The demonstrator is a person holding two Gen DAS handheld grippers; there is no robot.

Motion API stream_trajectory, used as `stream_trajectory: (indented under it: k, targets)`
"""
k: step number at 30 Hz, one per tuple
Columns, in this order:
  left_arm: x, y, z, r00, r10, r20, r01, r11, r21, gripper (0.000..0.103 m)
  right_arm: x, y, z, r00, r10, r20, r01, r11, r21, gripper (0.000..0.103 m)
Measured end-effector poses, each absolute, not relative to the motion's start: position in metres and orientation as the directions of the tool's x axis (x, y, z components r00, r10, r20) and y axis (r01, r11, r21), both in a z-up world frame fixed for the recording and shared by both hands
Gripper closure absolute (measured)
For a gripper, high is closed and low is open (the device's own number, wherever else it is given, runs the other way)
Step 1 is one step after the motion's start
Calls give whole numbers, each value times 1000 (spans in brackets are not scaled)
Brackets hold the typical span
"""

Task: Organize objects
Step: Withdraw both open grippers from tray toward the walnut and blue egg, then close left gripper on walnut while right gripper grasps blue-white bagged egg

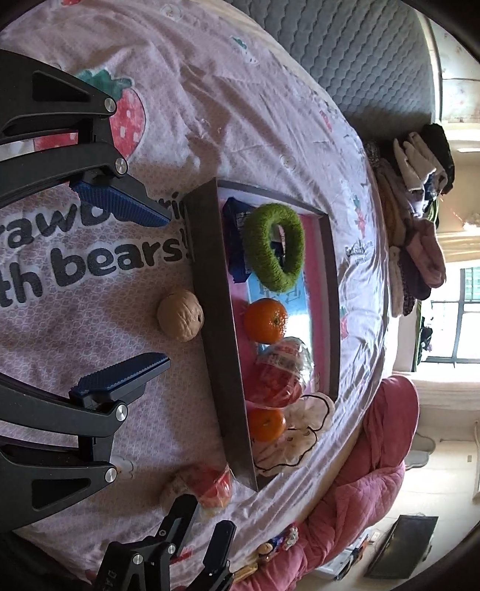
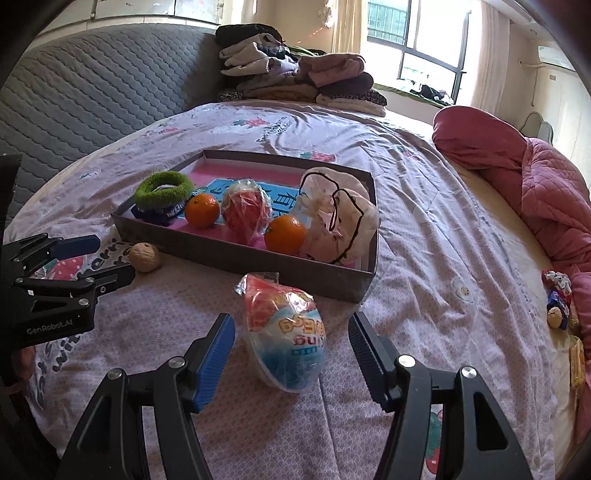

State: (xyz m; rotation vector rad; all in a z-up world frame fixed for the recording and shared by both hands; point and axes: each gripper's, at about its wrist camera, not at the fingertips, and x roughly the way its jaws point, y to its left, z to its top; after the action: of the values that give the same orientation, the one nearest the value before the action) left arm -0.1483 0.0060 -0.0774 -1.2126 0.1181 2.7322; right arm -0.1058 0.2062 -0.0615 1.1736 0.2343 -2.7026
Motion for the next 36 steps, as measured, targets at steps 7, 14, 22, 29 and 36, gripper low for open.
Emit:
stream_trajectory:
  k: [7, 14, 22, 29, 36]
  targets:
    - [-163, 8, -88, -666, 120, -736, -180, -984, 2, 31, -113, 205, -73, -657, -104, -747, 228, -972, -65, 40]
    - [-175, 13, -97, -655, 124, -745, -184, -983, -2, 32, -121, 204, -82, -656, -100, -748, 215, -975, -59, 40]
    - [-179, 15, -99, -644, 147, -751, -198, -980, -22, 64, -123, 199, -87, -648, -103, -755, 228, -972, -63, 47]
    - [-176, 17, -96, -652, 144, -745, -203, -979, -12, 68, -120, 196, -85, -652, -109, -751, 241, -968, -69, 51]
    - [-160, 24, -71, -697, 143, -702, -214, -977, 13, 68, -111, 198, -62, -704, -139, -696, 239, -970, -49, 51]
